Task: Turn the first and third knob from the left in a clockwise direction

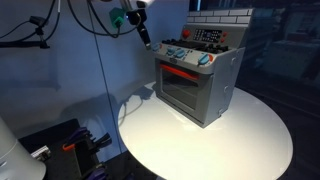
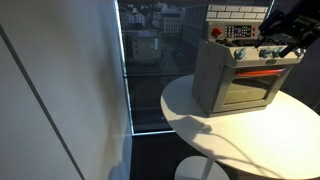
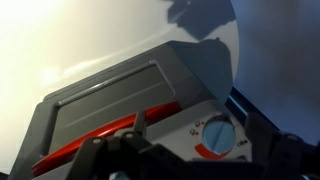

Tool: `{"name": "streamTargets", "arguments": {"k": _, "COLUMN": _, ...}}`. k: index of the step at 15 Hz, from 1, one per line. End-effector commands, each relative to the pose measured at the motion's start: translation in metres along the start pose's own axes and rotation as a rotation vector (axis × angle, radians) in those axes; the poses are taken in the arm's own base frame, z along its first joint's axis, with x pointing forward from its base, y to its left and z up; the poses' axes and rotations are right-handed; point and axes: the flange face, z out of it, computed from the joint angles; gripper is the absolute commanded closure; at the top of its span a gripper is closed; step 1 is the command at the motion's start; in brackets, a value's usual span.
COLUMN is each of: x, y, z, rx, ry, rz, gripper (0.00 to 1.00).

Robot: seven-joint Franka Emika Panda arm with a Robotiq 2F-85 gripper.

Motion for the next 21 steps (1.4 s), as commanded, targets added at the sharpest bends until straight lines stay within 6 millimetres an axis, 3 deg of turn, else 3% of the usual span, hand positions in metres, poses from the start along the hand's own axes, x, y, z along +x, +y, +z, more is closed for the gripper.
{"name": "streamTargets", "arguments": {"k": 1, "x": 0.000, "y": -0.004, "z": 0.004, "rx": 0.013, "ry": 0.039, "rz": 0.031, "gripper": 0.00}}
{"name": "streamTargets", "arguments": {"k": 21, "x": 0.012, "y": -0.022, "z": 0.018, "rx": 0.103, "ry": 0.125, "rz": 0.072, "gripper": 0.00}}
